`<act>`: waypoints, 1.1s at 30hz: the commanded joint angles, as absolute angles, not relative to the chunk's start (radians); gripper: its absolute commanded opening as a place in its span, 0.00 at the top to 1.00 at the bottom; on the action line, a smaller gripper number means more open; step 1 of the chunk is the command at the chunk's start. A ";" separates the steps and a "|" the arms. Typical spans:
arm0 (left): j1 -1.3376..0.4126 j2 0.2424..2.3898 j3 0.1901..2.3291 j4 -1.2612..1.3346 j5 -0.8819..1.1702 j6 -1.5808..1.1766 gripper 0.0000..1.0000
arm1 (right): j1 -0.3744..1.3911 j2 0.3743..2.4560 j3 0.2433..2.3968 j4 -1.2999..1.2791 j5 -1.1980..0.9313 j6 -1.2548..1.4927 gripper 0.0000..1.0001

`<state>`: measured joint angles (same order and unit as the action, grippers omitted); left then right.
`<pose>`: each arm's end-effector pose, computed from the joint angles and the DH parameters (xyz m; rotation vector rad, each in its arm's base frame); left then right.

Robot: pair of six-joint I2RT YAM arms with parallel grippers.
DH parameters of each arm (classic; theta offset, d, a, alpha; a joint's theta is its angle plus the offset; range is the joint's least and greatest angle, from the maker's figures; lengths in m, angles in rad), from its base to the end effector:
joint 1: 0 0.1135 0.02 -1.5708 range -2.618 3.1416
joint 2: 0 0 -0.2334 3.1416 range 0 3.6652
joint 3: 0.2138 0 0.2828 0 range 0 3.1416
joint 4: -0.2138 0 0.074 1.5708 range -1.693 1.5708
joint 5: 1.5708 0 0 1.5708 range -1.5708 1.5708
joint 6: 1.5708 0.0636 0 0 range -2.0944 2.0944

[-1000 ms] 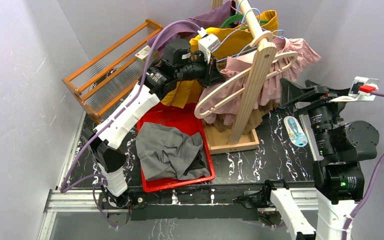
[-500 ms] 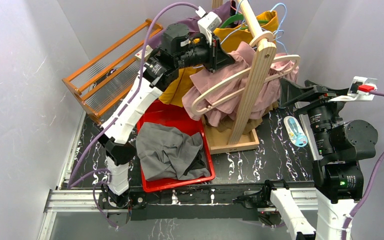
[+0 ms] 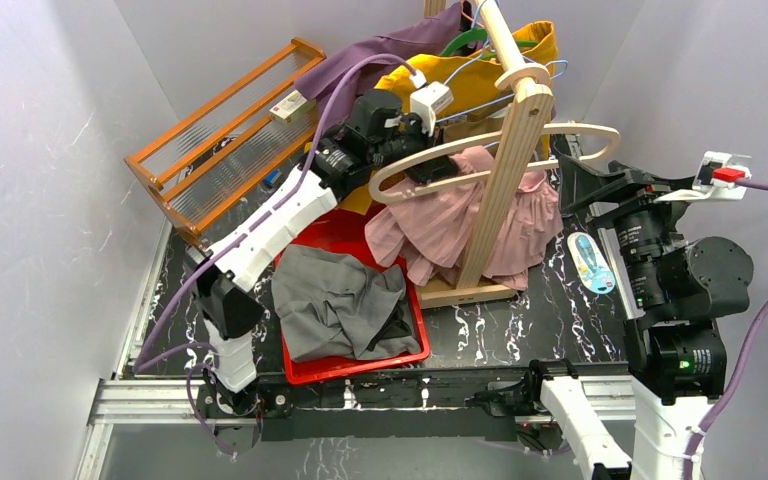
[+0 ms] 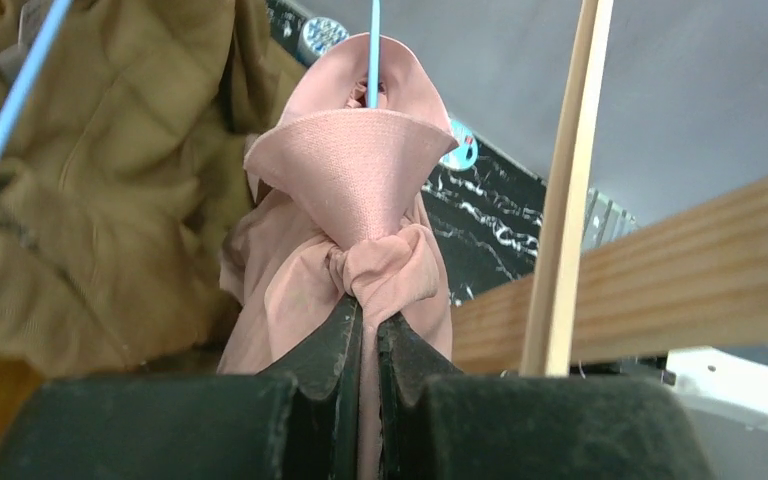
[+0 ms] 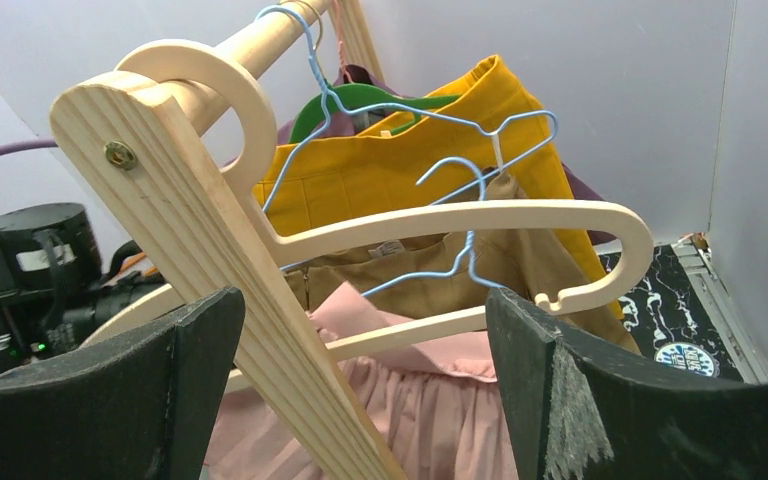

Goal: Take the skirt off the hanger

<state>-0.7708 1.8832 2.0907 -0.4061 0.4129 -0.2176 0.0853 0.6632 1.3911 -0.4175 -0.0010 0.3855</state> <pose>0.3262 -0.3524 0.4252 0.8127 1.6978 -1.0626 0.1330 0.0114 0.5279 0.1892 1.2567 0.4070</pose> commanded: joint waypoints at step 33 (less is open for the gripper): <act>-0.708 1.471 1.300 0.030 0.638 -0.447 1.00 | 0.082 0.806 0.877 -0.260 -0.046 0.597 0.29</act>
